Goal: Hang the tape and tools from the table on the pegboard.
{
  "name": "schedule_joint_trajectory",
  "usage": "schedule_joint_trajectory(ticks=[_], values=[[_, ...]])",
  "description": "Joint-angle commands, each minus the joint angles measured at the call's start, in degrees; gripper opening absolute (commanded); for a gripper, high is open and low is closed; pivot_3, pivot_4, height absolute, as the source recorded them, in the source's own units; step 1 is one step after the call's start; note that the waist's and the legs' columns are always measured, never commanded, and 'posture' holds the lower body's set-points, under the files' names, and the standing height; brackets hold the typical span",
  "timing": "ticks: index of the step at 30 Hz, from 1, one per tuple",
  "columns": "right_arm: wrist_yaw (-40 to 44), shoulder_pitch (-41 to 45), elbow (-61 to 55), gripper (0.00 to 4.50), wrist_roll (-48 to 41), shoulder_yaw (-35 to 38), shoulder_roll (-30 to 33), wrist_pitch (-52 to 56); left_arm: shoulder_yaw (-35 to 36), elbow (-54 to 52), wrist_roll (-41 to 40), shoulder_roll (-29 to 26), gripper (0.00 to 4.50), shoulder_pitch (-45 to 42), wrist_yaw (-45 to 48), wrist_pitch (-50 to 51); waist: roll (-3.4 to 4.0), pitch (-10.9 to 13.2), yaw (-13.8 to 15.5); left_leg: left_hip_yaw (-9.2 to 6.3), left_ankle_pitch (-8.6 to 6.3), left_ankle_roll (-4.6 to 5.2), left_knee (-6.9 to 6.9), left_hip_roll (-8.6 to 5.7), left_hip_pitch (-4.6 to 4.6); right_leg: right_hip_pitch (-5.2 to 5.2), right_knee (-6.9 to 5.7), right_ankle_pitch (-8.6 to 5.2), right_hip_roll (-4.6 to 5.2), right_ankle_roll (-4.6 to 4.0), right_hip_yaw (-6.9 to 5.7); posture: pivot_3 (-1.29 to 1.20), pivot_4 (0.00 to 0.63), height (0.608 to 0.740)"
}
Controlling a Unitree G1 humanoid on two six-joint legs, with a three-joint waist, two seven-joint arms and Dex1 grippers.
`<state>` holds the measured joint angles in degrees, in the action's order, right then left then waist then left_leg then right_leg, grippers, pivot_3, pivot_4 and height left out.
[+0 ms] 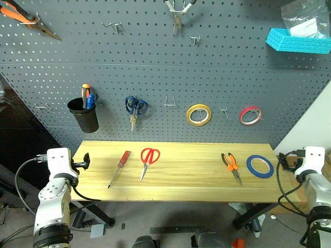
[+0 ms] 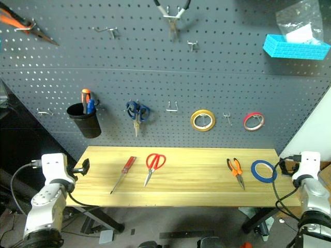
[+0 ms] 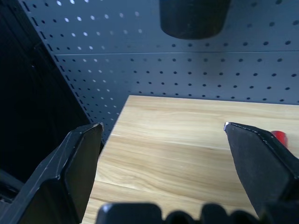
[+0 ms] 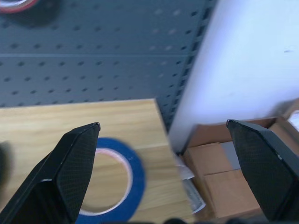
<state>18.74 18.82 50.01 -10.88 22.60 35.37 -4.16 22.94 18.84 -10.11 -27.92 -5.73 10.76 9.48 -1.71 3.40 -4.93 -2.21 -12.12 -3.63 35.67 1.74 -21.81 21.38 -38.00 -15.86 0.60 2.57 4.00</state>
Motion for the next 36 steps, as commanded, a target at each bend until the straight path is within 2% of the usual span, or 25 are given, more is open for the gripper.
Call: schedule_joint_trajectory(ticks=[1,6,15,21,28,32,33,36], values=[[0.5,1.6,0.2,4.5,-1.0,0.9,0.9,-1.9,0.9,-1.0,0.1,-1.1,4.47,-0.6,0.0,-1.7,0.0,0.0,0.0,0.0,0.0,0.0,0.0,0.0,0.0,0.0,0.0,0.0,0.0,0.0,0.0,0.0,0.0,0.74],[1.4,1.6,-0.4,4.5,-0.5,0.0,0.6,-1.8,0.8,-1.6,1.2,-1.0,4.47,0.2,-1.8,-1.3,0.0,0.0,0.0,0.02,0.0,0.0,0.0,0.0,0.0,0.0,0.0,0.02,0.0,0.04,0.02,0.0,0.0,0.74],[3.6,0.1,-4.6,4.5,0.8,-3.2,0.7,2.0,2.1,-7.4,-3.0,1.5,4.47,3.0,-2.2,4.9,0.0,0.0,0.1,0.04,-0.01,0.01,0.0,0.0,0.0,0.01,-0.01,0.03,0.0,0.05,0.05,-0.01,0.01,0.74],[3.7,-4.1,-18.9,4.5,0.9,-5.5,0.4,11.9,-3.3,-15.2,-2.2,2.9,4.47,3.7,0.4,6.6,0.19,0.6,0.3,0.04,-0.01,0.01,0.04,0.01,-0.01,-0.01,0.0,-0.12,0.0,-0.2,0.08,-0.05,0.092,0.74],[5.6,-5.8,-30.9,4.5,-0.7,-7.9,0.3,25.7,-14.0,-23.8,-2.1,1.6,4.47,-0.3,9.5,10.0,0.37,4.2,0.2,0.05,-0.01,0.03,0.13,0.01,-0.02,-0.01,-0.05,-0.13,-0.01,-0.22,0.14,-0.09,0.186,0.74],[6.4,-2.6,-29.7,4.5,-0.6,-9.3,-0.1,31.2,-23.2,-30.5,-2.9,-1.7,4.47,-4.1,18.8,14.7,0.38,6.8,0.1,0.06,-0.03,0.08,0.11,0.01,-0.22,0.13,-0.01,-0.1,-0.02,-0.18,0.17,-0.09,0.232,0.74],[6.7,-1.9,-29.4,4.5,-0.4,-9.8,-0.3,31.9,-24.6,-31.7,-3.6,-2.2,4.47,-5.1,20.8,15.7,0.43,7.4,0.0,0.1,-0.08,0.15,0.13,0.01,-0.23,0.16,-0.02,0.03,-0.02,0.06,0.2,-0.09,0.246,0.74],[7.4,2.1,-24.6,4.5,1.3,-12.2,-0.3,33.3,-28.8,-34.1,-4.8,-3.4,4.47,-8.1,26.7,17.0,0.47,8.7,-0.2,0.12,-0.08,0.16,0.18,0.01,-0.86,0.73,-0.05,0.13,-0.03,0.2,0.21,-0.09,0.267,0.74]])
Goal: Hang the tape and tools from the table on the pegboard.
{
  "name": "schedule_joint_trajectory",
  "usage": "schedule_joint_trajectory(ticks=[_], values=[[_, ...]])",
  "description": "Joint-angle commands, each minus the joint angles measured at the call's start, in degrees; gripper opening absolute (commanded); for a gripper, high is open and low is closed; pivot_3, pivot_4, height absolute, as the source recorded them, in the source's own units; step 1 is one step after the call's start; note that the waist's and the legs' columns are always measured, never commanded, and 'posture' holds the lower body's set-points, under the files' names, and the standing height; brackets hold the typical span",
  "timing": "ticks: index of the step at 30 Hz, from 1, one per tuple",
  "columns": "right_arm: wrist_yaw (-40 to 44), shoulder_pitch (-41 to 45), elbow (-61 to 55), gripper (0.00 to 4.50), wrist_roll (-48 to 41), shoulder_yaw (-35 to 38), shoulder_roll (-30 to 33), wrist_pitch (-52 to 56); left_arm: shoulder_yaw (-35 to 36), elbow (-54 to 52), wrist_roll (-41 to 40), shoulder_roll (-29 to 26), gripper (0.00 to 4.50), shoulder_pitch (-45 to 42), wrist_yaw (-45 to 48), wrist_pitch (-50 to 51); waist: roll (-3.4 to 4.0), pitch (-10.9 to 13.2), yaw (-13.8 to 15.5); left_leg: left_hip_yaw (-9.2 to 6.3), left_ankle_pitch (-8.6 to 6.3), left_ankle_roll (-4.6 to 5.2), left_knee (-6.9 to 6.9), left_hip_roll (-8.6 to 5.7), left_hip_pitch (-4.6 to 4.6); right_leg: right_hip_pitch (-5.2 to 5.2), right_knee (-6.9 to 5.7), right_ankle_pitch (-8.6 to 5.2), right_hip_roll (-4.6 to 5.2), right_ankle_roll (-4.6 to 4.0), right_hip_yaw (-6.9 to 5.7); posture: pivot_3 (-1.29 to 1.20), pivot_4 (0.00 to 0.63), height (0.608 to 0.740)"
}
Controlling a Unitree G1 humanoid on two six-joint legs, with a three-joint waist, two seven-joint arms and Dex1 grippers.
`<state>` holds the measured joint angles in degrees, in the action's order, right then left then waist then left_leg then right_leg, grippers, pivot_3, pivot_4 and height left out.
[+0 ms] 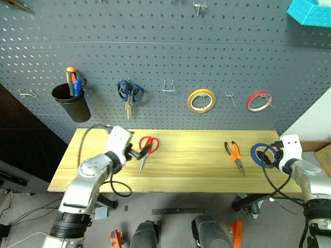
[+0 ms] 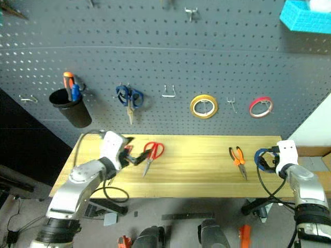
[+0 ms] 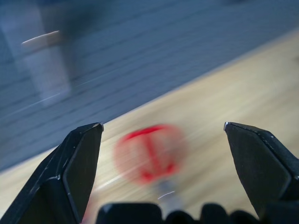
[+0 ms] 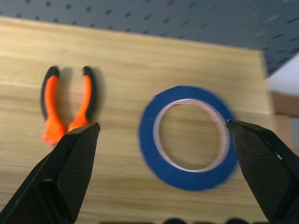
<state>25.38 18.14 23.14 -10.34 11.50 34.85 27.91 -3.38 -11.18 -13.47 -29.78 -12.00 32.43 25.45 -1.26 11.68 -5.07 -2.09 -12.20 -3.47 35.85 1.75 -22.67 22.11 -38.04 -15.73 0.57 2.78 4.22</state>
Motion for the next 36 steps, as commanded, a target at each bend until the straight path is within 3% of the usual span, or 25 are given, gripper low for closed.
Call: schedule_joint_trajectory(ticks=[1,11,18,21,31,36], values=[[1.1,4.1,4.0,4.5,1.0,-1.6,0.2,1.4,-3.0,-4.4,-1.9,-1.7,4.47,-2.6,6.2,1.7,0.02,0.9,0.0,0.0,0.0,0.0,0.02,0.0,-0.15,0.15,-0.01,0.02,-0.01,-0.01,0.0,-0.09,0.273,0.74],[3.8,20.8,34.5,4.5,7.4,-6.9,1.5,-6.7,-4.7,-1.8,-1.9,-1.6,4.47,-8.0,10.8,2.9,-0.21,5.0,0.1,-0.03,-0.06,0.1,0.07,-0.04,-0.35,0.25,0.06,0.07,0.05,-0.09,-0.03,-0.07,0.326,0.74],[5.0,25.2,44.6,4.5,10.4,-8.6,1.7,-7.8,-4.5,-1.6,-1.3,-1.8,4.47,-7.6,11.2,2.6,-0.59,5.9,0.1,-0.02,-0.14,0.16,0.05,-0.08,-0.38,0.27,0.07,0.07,0.15,-0.07,-0.06,-0.06,0.327,0.74],[5.3,25.7,46.6,3.9,11.7,-9.5,1.7,-8.3,-4.4,-1.6,-1.3,-1.9,4.5,-7.6,11.3,2.5,-0.63,5.9,0.2,-0.03,-0.15,0.15,0.06,-0.09,-0.38,0.26,0.07,0.06,0.17,-0.07,-0.08,-0.05,0.324,0.74],[3.5,25.0,48.0,0.52,17.0,-14.0,0.1,-12.7,-4.4,-2.6,-2.9,-1.7,4.5,-7.5,12.8,3.7,-0.74,5.9,0.3,-0.06,-0.15,0.14,0.15,-0.12,-0.37,0.2,0.07,0.08,0.21,0.01,-0.11,-0.05,0.301,0.74],[2.2,24.2,45.7,0.37,18.0,-14.5,0.1,-16.0,-4.4,-3.3,-3.9,-1.1,4.5,-8.0,13.7,3.9,-0.92,5.8,0.3,-0.07,-0.14,0.13,0.17,-0.11,-0.36,0.19,0.07,0.1,0.21,0.02,-0.12,-0.07,0.28,0.74]])
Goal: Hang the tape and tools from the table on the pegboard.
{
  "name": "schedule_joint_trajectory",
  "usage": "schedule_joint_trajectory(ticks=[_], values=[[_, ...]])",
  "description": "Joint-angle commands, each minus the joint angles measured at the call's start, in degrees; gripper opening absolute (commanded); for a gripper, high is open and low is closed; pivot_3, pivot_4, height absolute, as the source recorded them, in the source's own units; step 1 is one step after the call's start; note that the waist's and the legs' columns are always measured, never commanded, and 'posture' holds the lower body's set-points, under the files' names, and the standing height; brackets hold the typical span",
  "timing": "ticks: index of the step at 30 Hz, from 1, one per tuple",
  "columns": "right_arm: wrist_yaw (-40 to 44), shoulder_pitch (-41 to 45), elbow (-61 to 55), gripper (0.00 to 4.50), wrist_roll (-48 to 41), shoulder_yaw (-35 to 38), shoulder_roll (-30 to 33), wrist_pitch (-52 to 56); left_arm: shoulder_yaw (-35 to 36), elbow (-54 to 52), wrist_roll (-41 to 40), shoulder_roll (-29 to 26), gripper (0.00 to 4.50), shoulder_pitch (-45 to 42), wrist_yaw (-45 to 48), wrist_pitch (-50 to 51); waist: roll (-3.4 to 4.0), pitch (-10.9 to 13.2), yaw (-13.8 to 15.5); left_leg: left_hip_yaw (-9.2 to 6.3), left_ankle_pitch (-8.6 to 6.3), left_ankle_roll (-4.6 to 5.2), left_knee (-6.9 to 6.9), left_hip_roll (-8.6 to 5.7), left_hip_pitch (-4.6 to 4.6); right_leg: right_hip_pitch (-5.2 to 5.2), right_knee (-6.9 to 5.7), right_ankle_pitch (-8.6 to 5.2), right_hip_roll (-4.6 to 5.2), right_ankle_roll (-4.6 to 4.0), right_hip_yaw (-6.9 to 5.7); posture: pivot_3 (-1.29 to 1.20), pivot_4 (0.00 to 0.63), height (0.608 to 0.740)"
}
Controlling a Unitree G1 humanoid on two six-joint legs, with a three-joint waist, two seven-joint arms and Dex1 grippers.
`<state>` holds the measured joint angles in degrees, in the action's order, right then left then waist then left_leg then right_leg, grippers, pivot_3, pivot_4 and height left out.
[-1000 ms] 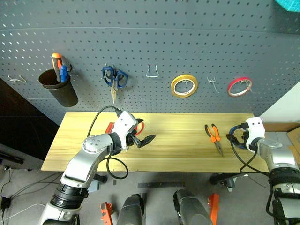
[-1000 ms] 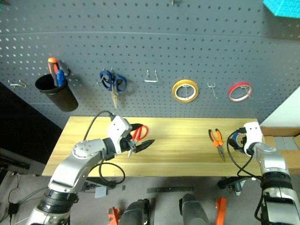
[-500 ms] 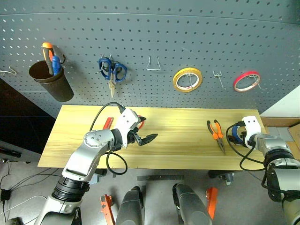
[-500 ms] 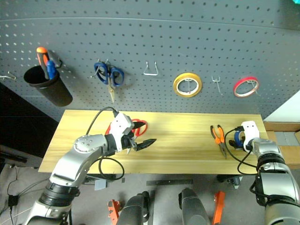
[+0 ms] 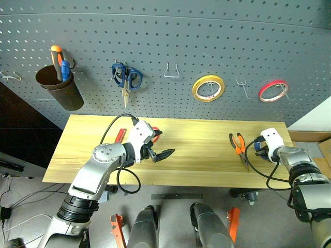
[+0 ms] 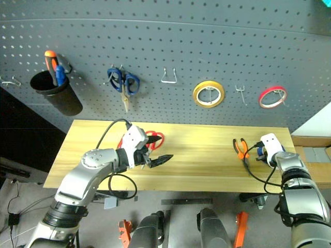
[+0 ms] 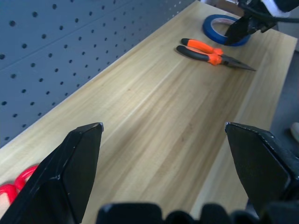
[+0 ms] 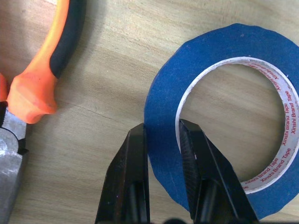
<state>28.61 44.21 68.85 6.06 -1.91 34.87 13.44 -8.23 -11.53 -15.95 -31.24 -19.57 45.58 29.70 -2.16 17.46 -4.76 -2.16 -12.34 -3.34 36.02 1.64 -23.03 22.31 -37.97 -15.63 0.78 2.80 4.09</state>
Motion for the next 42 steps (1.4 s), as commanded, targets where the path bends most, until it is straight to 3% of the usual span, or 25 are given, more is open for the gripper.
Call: schedule_joint_trajectory(ticks=[1,5,9,13,16,21,27,30,42], values=[[-1.0,-2.4,-2.2,0.37,1.2,-0.7,0.4,-2.0,0.6,-2.9,-1.3,0.3,4.5,-0.5,0.8,-0.9,-0.02,0.0,0.0,0.0,0.0,0.0,0.01,-0.01,0.0,0.0,0.0,0.01,0.01,0.02,0.0,-0.08,0.277,0.74],[0.4,-9.8,-19.8,0.37,-0.8,1.7,3.3,-0.1,1.0,-2.4,-0.9,0.3,4.5,-0.5,0.9,-2.4,0.04,0.0,0.0,0.02,0.0,0.0,0.0,-0.02,-0.02,0.04,-0.01,0.01,0.03,0.05,0.01,-0.1,0.273,0.74],[1.0,-25.0,-52.6,0.37,-2.7,6.8,6.4,10.5,0.6,-2.3,-0.5,0.1,4.5,-0.7,1.2,-3.8,0.32,-0.1,0.0,-0.09,0.0,-0.02,-0.02,-0.04,-0.48,0.44,-0.07,-0.02,0.09,0.09,-0.08,-0.12,0.269,0.74],[-1.3,-39.1,-84.8,0.37,-3.2,13.4,4.9,24.5,0.6,-1.5,-0.7,1.2,4.5,-2.1,1.3,-4.9,0.38,-0.1,-0.1,-0.14,0.01,-0.04,0.08,-0.02,-1.12,1.17,-0.34,-0.03,0.16,0.14,-0.11,-0.15,0.274,0.74],[-3.4,-43.4,-96.5,0.37,-2.2,13.1,2.8,29.9,0.3,-0.6,-0.6,1.8,4.5,-2.9,2.0,-5.9,0.37,-0.1,-0.3,-0.12,0.02,-0.05,0.1,-0.06,-1.09,1.2,-0.41,-0.04,0.12,0.14,-0.09,-0.17,0.274,0.74],[-11.2,-48.4,-114.3,0.37,5.0,3.9,-2.4,30.6,0.3,0.1,-1.3,3.2,4.5,-4.5,3.1,-7.4,0.36,-0.1,-0.4,-0.11,0.12,-0.19,0.13,-0.06,-0.97,1.23,-0.64,-0.22,0.06,0.43,-0.05,-0.19,0.278,0.74],[-16.3,-40.9,-115.5,0.36,13.3,-5.7,-4.9,23.7,0.6,-0.1,-2.2,4.6,4.5,-5.0,3.6,-7.9,0.34,-0.1,-1.3,-0.04,0.16,-0.21,0.22,-0.05,-0.96,1.23,-0.65,-0.22,0.04,0.44,0.01,-0.2,0.273,0.74],[-16.3,-33.8,-107.5,0.36,12.1,-5.0,-6.4,20.6,1.0,0.1,-2.2,5.0,4.5,-5.5,3.3,-7.7,0.32,-0.1,-1.7,-0.06,0.16,-0.2,0.23,-0.03,-0.97,1.23,-0.68,-0.22,0.03,0.43,-0.01,-0.19,0.27,0.74],[-17.6,-21.9,-78.9,0.36,7.8,-1.8,-8.8,0.8,0.8,0.4,-1.8,5.1,4.5,-6.3,3.1,-7.8,0.28,-0.1,-1.7,-0.12,0.15,-0.18,0.21,-0.08,-1.0,1.27,-0.87,-0.04,0.09,0.12,-0.08,-0.16,0.256,0.74]])
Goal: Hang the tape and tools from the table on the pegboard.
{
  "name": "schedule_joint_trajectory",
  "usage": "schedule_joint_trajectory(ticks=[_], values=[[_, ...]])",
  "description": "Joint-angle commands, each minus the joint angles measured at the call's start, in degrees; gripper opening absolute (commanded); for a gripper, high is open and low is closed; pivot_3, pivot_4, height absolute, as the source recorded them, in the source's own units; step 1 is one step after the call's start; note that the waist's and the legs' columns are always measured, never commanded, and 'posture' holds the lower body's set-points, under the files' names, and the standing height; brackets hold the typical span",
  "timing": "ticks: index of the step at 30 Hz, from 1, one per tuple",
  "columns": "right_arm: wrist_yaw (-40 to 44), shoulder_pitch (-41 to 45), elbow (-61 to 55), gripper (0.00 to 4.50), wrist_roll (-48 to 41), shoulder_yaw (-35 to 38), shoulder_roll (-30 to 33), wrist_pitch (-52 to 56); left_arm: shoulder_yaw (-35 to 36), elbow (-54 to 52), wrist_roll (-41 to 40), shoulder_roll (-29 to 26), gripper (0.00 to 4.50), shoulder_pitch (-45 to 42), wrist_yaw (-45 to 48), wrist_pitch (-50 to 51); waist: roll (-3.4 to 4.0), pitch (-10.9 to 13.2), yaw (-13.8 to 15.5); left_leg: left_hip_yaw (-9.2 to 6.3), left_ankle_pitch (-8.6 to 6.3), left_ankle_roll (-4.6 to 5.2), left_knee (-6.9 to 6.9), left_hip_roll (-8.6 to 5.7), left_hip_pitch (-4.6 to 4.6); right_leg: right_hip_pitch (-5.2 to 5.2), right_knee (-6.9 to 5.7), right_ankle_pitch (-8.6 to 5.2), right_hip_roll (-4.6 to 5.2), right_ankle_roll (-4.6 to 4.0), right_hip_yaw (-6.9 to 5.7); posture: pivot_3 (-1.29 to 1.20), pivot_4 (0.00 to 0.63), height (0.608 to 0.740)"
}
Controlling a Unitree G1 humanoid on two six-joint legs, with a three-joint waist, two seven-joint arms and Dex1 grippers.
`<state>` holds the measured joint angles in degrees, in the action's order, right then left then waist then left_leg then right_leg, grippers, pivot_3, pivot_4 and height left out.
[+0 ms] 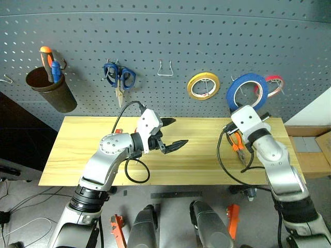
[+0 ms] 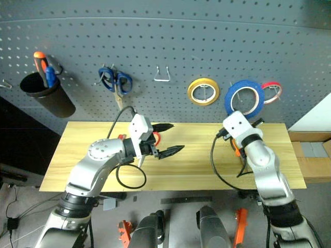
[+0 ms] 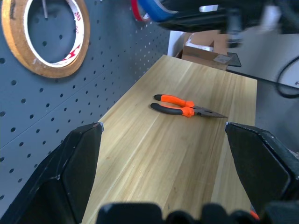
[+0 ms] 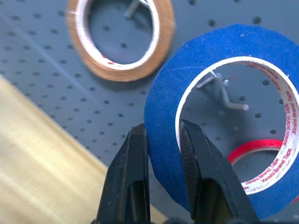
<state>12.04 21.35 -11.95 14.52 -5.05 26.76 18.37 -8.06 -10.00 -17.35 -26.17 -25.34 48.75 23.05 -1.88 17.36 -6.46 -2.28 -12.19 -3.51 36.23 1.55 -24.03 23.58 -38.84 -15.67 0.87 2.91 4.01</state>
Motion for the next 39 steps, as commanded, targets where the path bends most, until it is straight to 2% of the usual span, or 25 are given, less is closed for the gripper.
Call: schedule_joint_trajectory(ticks=[1,4,9,12,16,18,22,24,28,33,39], values=[[-1.1,1.1,2.9,0.36,-0.9,1.4,-1.1,-4.9,0.7,-1.3,-0.5,0.2,4.5,-0.6,-0.1,-1.1,0.0,0.0,0.0,-0.02,0.0,0.0,0.0,0.02,0.01,0.0,-0.02,0.0,-0.02,0.0,-0.02,-0.15,0.255,0.74],[-1.2,-0.2,3.4,0.36,-1.1,1.5,-2.4,-6.0,1.0,-1.7,-1.1,0.4,4.5,-0.9,-0.1,-1.1,0.0,0.0,0.0,-0.04,0.0,0.0,0.0,0.03,0.01,0.0,-0.04,0.0,-0.04,0.0,-0.02,-0.15,0.256,0.74],[-0.1,-7.8,-3.2,2.02,-1.5,1.8,-3.9,-3.4,2.6,-2.5,-4.0,2.0,4.5,-1.3,-0.4,-0.7,0.0,0.0,0.3,-0.06,0.0,0.0,0.03,0.01,-0.02,0.0,-0.05,0.0,0.0,0.0,-0.05,-0.16,0.258,0.74],[0.0,-15.8,-9.3,3.05,-1.5,2.0,-5.3,-0.7,3.8,-3.4,-5.9,2.9,4.5,-1.2,-0.8,0.0,0.0,0.0,0.5,-0.08,0.0,-0.01,0.06,0.01,-0.01,-0.01,-0.07,0.0,0.01,0.0,-0.05,-0.16,0.259,0.74],[-1.0,-23.3,-14.8,4.46,-3.6,3.1,-10.6,8.6,4.7,-3.0,-7.0,1.8,4.5,-0.8,0.1,0.3,0.0,0.0,0.5,-0.07,0.0,-0.01,0.1,0.03,0.02,-0.02,-0.12,0.0,-0.02,0.0,-0.03,-0.17,0.263,0.74],[-2.4,-21.7,-13.8,4.49,-4.2,5.2,-13.1,14.3,5.0,-2.2,-7.0,1.0,4.5,-0.6,0.9,-0.1,0.0,0.0,0.0,-0.04,0.01,-0.02,0.13,0.06,0.07,-0.02,-0.13,0.0,-0.05,0.0,0.02,-0.17,0.265,0.74],[-5.1,-10.4,-3.4,4.49,-8.1,12.3,-16.7,25.2,4.3,0.0,-5.0,-1.2,4.5,-1.2,3.1,-2.8,-0.01,0.0,-0.4,0.05,0.11,-0.02,0.32,0.1,0.14,-0.06,-0.17,0.02,-0.11,0.02,0.09,-0.17,0.268,0.74],[-5.7,-4.5,3.6,4.49,-9.5,14.8,-16.5,28.1,3.3,1.0,-3.5,-2.1,4.5,-1.4,4.2,-4.8,-0.02,0.0,-0.3,0.01,0.13,0.01,0.43,0.11,0.13,-0.12,-0.2,0.05,-0.15,0.0,0.06,-0.16,0.266,0.74],[-4.4,4.6,19.3,4.49,-11.7,16.3,-14.0,27.1,3.1,2.6,-2.5,-2.1,4.5,-2.0,4.6,-6.5,-0.02,0.0,-0.1,0.0,0.11,0.04,0.42,0.08,0.05,-0.11,-0.16,0.14,-0.15,-0.16,0.05,-0.15,0.264,0.74],[-2.5,11.7,35.0,4.49,-13.6,16.2,-11.3,24.7,3.7,2.6,-2.4,-2.4,4.5,-2.2,4.6,-6.5,-0.01,0.0,0.0,0.0,0.03,0.15,0.4,0.04,-0.26,0.1,-0.09,0.14,-0.08,-0.15,0.01,-0.13,0.26,0.74],[-0.9,16.0,46.6,4.49,-15.9,16.4,-9.5,23.6,4.1,2.1,-2.5,-3.2,4.5,-1.6,4.2,-6.6,-0.02,0.0,0.0,0.0,0.04,0.15,0.49,0.04,-0.52,0.42,-0.21,0.15,-0.05,-0.15,0.01,-0.11,0.258,0.74]])
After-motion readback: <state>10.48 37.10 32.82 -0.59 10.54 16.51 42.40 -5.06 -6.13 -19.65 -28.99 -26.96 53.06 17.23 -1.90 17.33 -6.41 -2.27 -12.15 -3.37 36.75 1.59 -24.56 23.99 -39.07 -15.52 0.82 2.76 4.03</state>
